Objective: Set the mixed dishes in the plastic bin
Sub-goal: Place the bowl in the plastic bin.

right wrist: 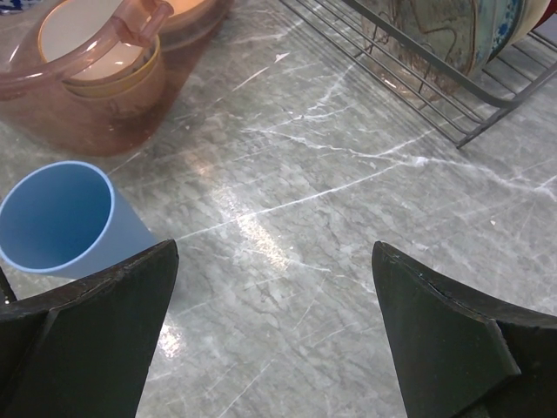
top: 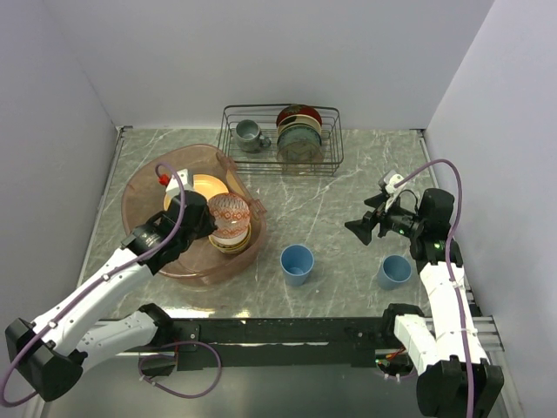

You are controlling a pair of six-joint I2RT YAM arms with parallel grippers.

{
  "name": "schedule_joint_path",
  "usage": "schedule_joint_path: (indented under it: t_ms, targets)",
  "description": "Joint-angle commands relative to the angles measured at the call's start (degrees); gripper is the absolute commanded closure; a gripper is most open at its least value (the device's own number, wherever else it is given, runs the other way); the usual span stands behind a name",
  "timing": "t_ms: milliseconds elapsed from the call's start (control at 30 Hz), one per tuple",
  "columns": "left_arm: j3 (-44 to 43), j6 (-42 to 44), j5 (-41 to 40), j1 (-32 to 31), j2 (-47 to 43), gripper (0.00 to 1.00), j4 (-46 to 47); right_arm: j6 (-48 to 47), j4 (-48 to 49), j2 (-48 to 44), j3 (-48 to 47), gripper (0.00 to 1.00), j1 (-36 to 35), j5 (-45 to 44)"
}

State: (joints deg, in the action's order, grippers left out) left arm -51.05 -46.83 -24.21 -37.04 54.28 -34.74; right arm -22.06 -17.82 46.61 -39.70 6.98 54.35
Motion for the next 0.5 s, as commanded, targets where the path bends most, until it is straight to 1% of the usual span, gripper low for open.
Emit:
schedule_joint_path:
  t_ms: [0,467]
  targets:
    - [-0.37,1.04,0.48,1.53,0.3,0.98,5.3,0.36,2.0,-0.64,0.5,0.0,0.4,-0.29]
    - [-0.11,3.23,2.67,4.87,4.25,0.96,7.58,-0.08,1.56,-0.29,0.42,0.0,0.66,-0.21]
